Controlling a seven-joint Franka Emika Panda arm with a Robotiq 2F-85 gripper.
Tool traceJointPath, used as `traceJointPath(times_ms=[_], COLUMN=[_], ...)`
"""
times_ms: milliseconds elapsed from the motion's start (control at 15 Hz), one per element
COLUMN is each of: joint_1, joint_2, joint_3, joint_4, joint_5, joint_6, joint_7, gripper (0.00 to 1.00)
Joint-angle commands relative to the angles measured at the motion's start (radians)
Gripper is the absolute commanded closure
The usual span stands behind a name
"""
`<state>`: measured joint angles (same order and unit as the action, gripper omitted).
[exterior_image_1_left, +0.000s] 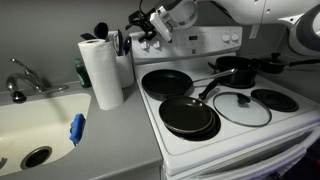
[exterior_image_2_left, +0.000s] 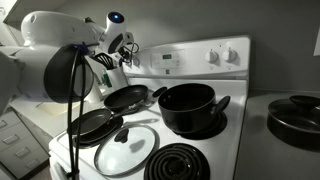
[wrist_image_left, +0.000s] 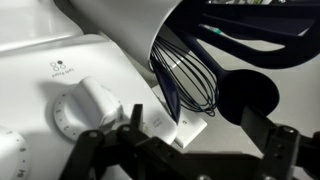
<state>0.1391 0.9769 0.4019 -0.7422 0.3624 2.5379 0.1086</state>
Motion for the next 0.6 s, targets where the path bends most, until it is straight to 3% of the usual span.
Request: traceJointPath(times_ms=[0,533], joint_1=[0.002,0.000], joint_2=[0.011,0.038], joint_3=[0.006,0.027], joint_4=[0.044,0.093], joint_5=[-0.001,0.008], joint_6=[-0.047,-0.059], joint_7=[0.001,-0.042], gripper=[0.00,0.00])
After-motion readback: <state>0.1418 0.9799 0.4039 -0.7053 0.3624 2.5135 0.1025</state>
